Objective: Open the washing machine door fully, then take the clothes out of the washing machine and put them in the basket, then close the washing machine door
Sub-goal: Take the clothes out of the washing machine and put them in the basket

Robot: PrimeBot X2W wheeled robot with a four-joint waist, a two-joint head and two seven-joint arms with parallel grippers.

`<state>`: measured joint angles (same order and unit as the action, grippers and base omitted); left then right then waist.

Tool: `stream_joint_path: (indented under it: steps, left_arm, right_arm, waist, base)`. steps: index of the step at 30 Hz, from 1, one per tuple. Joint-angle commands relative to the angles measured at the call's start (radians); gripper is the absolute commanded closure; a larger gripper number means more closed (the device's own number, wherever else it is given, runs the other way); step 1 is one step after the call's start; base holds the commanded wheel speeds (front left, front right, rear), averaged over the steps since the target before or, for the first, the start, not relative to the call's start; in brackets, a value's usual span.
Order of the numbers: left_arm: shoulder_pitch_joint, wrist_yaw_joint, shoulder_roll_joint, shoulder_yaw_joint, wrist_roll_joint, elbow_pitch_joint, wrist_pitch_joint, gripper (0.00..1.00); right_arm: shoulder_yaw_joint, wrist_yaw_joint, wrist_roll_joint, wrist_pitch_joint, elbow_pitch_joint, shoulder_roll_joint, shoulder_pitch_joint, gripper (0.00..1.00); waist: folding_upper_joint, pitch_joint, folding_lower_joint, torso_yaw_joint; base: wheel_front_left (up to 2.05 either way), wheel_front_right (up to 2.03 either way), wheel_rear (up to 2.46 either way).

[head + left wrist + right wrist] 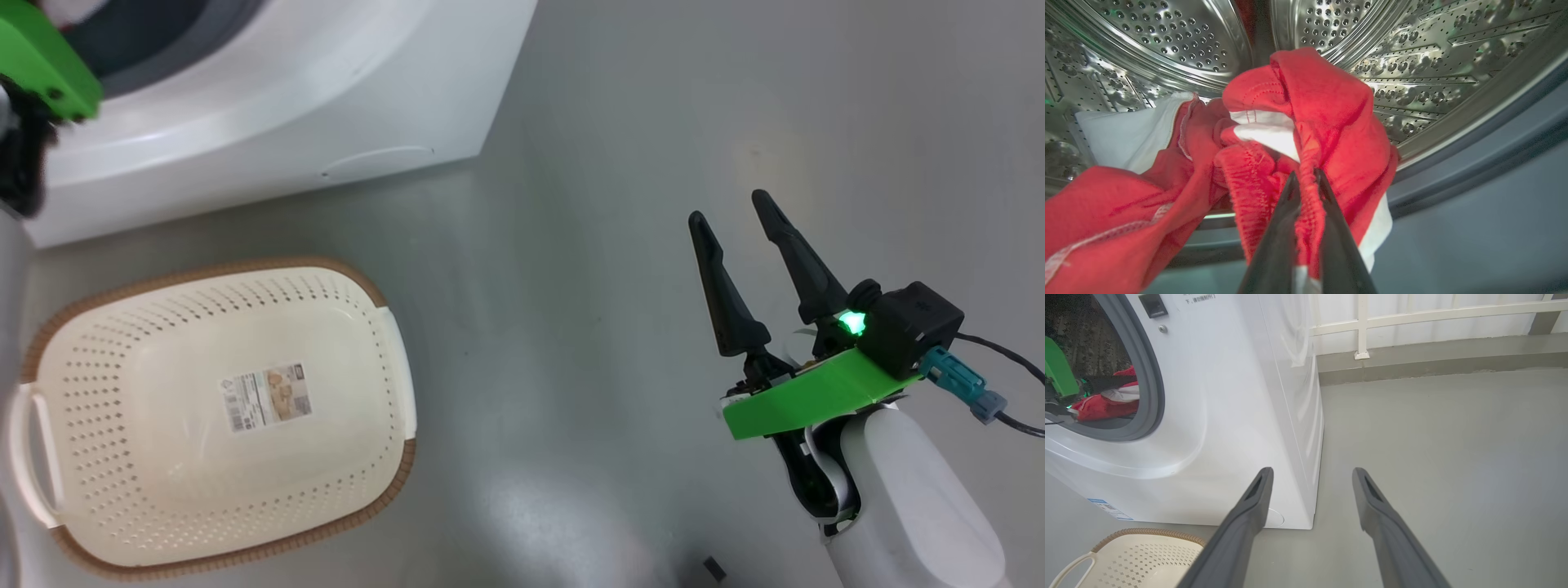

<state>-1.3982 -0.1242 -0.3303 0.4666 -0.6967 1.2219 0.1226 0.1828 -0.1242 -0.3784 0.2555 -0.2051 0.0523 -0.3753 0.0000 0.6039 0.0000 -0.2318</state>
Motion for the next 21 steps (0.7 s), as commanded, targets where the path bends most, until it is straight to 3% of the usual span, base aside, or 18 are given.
stream_joint_path:
  steps: [1,21]
  left_arm:
    - [0.029,-0.006,-0.038,0.004,-0.009,-0.037,0.031,1.0]
    - [0.329,-0.004,-0.049,0.059,-0.038,-0.291,0.138,1.0]
  right_arm:
    - [0.025,-0.007,-0.01,0.006,0.011,-0.002,0.013,0.0]
    - [0.026,-0.007,-0.026,0.006,-0.074,0.012,0.069,0.0]
  waist:
    - [0.0,-0.059,0.0,0.029]
    - [0.0,-0.329,0.0,0.142]
  base:
    - [0.0,0.0,0.0]
    - [0.0,0.0,0.0]
